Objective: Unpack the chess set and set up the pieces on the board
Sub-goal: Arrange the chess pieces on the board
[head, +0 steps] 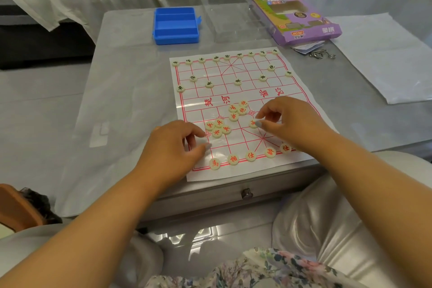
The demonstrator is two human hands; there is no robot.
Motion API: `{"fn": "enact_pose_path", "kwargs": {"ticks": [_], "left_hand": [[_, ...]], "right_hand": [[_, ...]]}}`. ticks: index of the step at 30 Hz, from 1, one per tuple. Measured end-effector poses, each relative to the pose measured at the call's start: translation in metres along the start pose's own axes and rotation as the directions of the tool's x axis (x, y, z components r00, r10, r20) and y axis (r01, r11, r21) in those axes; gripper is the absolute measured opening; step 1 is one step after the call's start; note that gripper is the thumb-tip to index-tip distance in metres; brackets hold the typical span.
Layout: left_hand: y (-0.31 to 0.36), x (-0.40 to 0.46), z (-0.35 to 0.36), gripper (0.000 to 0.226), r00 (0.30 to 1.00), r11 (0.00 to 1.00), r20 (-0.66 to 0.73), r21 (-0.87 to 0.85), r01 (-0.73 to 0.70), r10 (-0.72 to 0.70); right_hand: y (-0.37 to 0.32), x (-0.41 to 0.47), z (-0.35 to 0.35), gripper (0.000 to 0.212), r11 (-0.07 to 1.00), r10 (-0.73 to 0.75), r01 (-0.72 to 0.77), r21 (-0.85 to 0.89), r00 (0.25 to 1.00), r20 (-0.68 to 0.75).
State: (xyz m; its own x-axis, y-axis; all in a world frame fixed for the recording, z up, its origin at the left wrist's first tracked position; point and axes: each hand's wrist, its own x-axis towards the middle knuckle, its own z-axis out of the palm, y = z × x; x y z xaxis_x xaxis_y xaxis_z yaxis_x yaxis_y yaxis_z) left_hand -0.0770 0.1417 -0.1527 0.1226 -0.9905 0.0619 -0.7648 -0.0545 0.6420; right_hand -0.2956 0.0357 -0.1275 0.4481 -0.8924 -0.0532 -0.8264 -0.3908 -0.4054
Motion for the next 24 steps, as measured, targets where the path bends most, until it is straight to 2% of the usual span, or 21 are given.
{"fn": "enact_pose_path", "kwargs": {"ticks": [5, 10, 16, 20, 24], "left_hand": [[-0.001, 0.013, 0.004, 0.020, 0.995, 0.997, -0.071, 0.008, 0.071, -0.070], [0.007, 0.022, 0.011, 0.020, 0.996, 0.997, -0.058, 0.019, 0.071, -0.070], [0.014, 0.031, 0.020, 0.034, 0.999, 0.995, -0.023, 0.088, 0.051, -0.049], [0.016, 0.033, 0.023, 0.033, 0.999, 0.991, -0.010, 0.132, 0.033, -0.032], [0.015, 0.034, 0.023, 0.032, 0.998, 0.995, 0.024, 0.083, 0.057, -0.059]], "right_hand": [[-0.024, 0.003, 0.016, 0.022, 0.997, -0.079, 0.079, -0.010, 0.997, 0.026], [-0.034, 0.009, 0.031, 0.029, 0.990, -0.127, 0.127, -0.057, 0.992, -0.006], [-0.036, 0.012, 0.035, 0.034, 0.989, -0.128, 0.126, -0.082, 0.992, -0.015], [-0.027, 0.017, 0.021, 0.027, 0.996, -0.051, 0.048, -0.070, 0.998, -0.047], [-0.014, 0.026, 0.014, 0.024, 0.998, 0.036, -0.041, -0.046, 0.994, -0.104]]}}
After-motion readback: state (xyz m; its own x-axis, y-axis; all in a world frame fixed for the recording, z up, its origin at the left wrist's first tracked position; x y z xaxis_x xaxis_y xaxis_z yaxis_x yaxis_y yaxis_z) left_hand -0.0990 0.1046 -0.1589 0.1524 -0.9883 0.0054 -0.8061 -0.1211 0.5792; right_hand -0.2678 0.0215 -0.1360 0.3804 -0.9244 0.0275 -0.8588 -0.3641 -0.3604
